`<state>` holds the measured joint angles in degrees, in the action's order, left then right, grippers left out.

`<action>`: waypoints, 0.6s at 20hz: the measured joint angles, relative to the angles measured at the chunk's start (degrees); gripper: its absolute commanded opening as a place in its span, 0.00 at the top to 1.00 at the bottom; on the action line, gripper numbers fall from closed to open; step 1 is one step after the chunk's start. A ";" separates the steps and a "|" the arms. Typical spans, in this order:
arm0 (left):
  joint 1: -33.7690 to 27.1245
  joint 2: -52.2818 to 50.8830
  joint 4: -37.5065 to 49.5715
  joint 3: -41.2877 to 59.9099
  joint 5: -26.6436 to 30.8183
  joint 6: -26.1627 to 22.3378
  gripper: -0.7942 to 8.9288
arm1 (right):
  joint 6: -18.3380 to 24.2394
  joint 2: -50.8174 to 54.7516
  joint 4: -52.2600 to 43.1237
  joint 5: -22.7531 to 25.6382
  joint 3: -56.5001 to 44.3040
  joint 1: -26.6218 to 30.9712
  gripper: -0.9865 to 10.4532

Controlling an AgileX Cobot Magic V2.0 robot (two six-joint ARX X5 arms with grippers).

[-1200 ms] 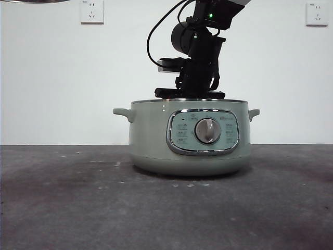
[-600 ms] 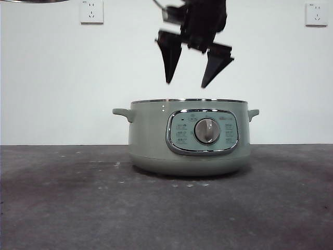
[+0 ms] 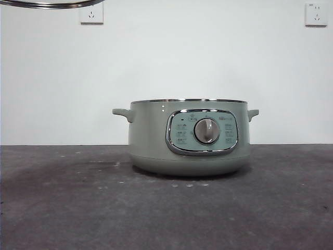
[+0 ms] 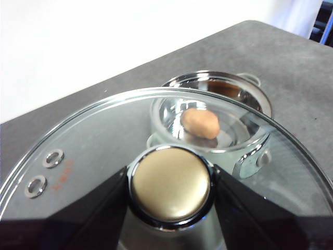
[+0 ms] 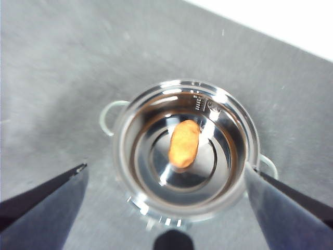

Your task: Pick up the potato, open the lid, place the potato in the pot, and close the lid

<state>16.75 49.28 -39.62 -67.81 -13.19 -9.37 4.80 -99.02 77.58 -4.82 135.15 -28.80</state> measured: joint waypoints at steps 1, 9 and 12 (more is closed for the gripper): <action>0.98 1.20 1.44 0.00 -0.02 0.00 0.92 | 0.00 3.61 0.00 -0.13 -2.82 0.00 0.48; 10.95 17.49 19.69 0.00 -0.04 0.68 0.93 | -0.11 35.65 0.02 -0.13 -37.31 0.00 0.48; 12.44 25.81 22.88 -2.38 0.13 1.33 0.92 | -1.88 47.04 0.02 -0.15 -46.66 0.00 0.48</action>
<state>29.19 75.09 -16.73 -70.19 -13.06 -8.03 2.92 -51.99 77.60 -4.97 88.49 -28.80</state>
